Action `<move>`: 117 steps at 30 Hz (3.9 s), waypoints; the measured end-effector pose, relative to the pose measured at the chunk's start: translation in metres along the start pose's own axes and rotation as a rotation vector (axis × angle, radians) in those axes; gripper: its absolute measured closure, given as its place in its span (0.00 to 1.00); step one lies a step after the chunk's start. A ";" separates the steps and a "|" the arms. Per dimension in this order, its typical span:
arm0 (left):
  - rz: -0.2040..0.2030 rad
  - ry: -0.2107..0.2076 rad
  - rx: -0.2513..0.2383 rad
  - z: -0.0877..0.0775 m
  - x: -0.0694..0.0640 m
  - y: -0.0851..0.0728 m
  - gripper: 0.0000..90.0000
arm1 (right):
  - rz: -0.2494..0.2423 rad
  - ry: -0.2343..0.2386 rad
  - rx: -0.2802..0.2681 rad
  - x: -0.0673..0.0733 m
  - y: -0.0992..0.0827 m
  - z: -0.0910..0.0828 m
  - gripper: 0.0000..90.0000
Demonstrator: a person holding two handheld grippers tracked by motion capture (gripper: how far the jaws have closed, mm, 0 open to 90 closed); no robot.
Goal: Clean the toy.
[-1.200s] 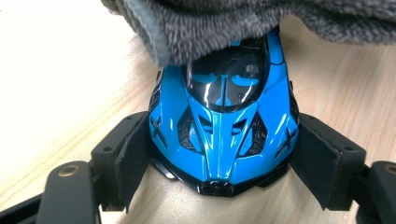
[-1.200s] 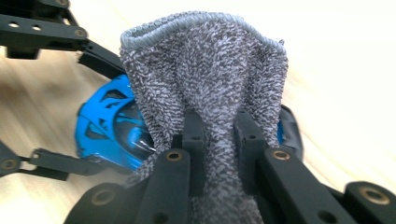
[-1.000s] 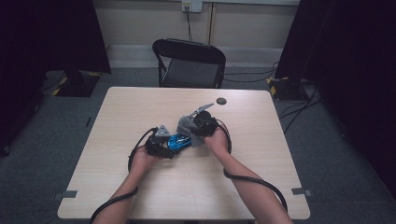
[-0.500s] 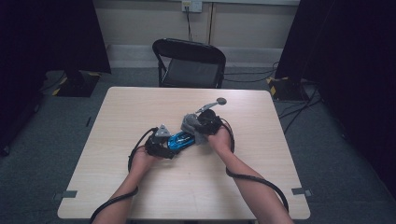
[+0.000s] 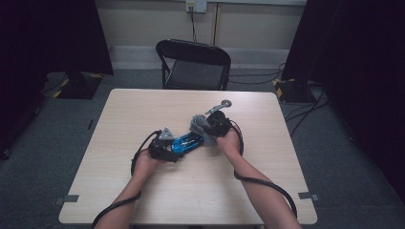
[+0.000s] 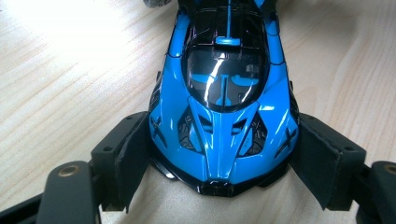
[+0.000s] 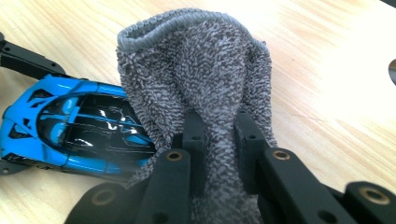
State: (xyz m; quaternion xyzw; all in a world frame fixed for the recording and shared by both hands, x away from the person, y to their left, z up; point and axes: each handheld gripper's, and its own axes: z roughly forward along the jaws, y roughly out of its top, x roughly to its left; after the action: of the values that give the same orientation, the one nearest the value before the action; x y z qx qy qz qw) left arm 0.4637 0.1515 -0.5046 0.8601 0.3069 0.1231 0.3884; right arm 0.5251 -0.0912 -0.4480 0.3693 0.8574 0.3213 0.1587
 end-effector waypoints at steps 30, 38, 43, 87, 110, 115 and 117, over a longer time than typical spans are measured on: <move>-0.003 0.004 0.001 0.000 0.000 0.000 0.26 | 0.103 -0.047 -0.001 -0.041 -0.034 -0.013 0.87; -0.008 0.014 0.002 -0.001 -0.001 0.000 0.26 | 0.108 -0.047 -0.006 -0.043 -0.042 -0.020 0.87; -0.036 0.006 -0.003 -0.003 0.001 -0.002 0.23 | 0.101 -0.042 -0.010 -0.043 -0.041 -0.026 0.87; -0.007 -0.016 -0.001 -0.002 -0.001 0.045 0.46 | 0.050 0.006 -0.049 -0.036 -0.032 -0.047 0.87; 0.003 -0.018 -0.008 0.013 0.000 0.044 0.47 | 0.018 0.040 -0.057 -0.023 -0.036 -0.048 0.87; 0.000 -0.018 -0.011 0.013 0.000 0.044 0.47 | -0.003 0.062 -0.066 -0.016 -0.036 -0.051 0.86; 0.003 -0.018 -0.012 0.013 0.000 0.044 0.47 | -0.010 0.083 -0.074 -0.011 -0.036 -0.053 0.86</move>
State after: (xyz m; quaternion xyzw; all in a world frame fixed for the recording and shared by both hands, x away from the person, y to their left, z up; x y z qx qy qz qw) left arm 0.4883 0.1213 -0.4808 0.8593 0.3015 0.1179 0.3960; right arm 0.4863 -0.1409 -0.4319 0.3453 0.8527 0.3668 0.1383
